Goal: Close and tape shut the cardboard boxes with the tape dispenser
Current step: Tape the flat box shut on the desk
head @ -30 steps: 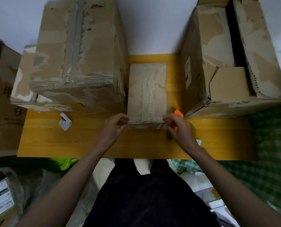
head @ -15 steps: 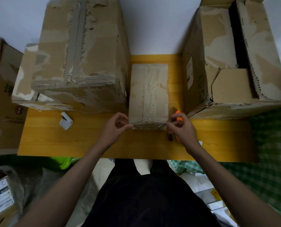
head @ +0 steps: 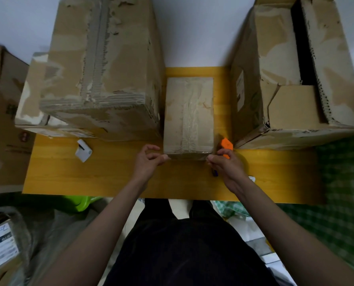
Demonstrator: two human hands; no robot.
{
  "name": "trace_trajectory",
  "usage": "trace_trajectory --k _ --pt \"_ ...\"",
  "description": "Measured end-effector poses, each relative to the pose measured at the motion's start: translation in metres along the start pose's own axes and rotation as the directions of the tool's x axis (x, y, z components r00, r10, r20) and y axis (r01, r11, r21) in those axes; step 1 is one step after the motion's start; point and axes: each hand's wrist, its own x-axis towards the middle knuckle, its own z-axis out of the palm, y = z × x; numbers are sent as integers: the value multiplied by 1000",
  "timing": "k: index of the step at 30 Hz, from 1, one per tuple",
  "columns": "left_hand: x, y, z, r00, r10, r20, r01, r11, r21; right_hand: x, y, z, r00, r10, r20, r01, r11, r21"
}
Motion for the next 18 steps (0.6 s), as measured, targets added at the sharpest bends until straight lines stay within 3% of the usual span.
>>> trace_trajectory --k 2,3,5,8,10,12,18 --pt "-1 0 0 995 99 -12 -97 991 93 2 6 -5 986 -167 -5 163 969 -183" --pt "-1 1 -1 988 152 -13 -148 977 153 3 7 -7 960 -279 14 268 905 -331" --pt "-1 4 -2 966 257 14 -249 923 293 6 6 -10 889 -447 102 421 707 -569" --pt "1 8 -7 880 461 115 -457 756 469 9 0 -11 771 -574 278 554 387 -737" --pt "5 7 -10 788 574 223 -589 597 544 11 -5 -11 687 -606 402 620 199 -759" --pt "8 8 -11 711 623 327 -670 457 585 15 -8 -13 633 -596 493 658 80 -748" --pt "21 10 -14 555 690 465 -764 201 613 23 -12 -19 517 -562 645 718 -126 -685"
